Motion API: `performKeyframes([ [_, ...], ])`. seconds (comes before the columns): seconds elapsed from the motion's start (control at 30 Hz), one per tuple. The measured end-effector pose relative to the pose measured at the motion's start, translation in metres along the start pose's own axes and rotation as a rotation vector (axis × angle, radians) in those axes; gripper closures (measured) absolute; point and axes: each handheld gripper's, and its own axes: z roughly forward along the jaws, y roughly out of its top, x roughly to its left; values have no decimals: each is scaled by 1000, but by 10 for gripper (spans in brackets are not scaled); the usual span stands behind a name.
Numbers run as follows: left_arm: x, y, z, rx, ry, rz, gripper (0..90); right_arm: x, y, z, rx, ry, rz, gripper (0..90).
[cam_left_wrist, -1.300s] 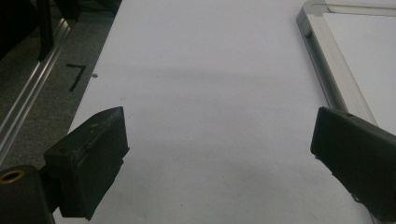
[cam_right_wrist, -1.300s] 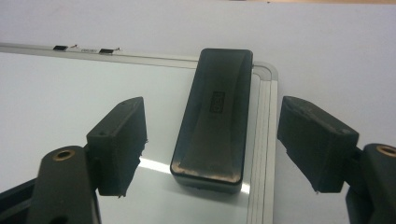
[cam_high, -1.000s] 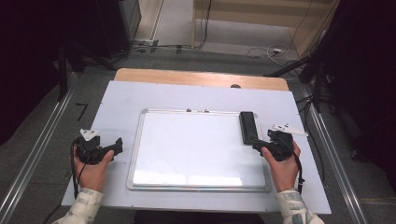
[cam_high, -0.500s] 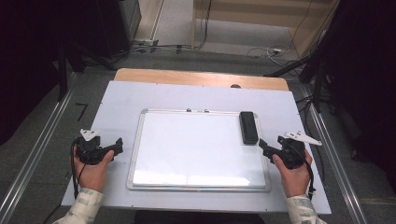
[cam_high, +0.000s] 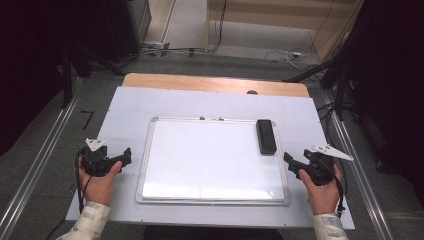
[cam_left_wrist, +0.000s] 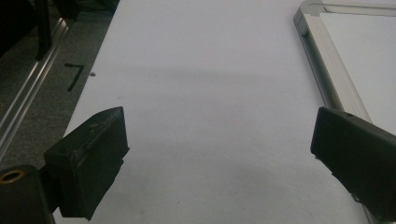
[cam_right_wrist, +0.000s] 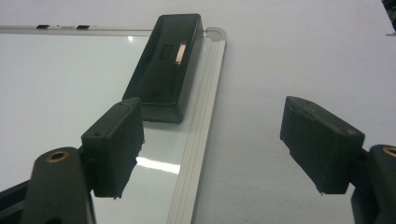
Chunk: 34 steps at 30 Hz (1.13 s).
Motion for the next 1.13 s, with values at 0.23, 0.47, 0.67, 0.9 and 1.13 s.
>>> performKeyframes([
  [0.23,0,0,0,0,0,0,43,-5,-2,-5,-6,-1,4,206],
  [0.47,0,0,0,-1,0,-2,43,-11,-5,-10,-5,-9,7,204],
  [0.67,0,0,0,0,-1,0,43,-19,-8,-15,-10,-21,22,204],
  [0.9,0,0,-1,0,1,-1,43,-26,-12,-21,-10,-36,25,204],
  [1.13,0,0,-1,0,-1,0,43,-36,-15,-29,-24,-62,45,196],
])
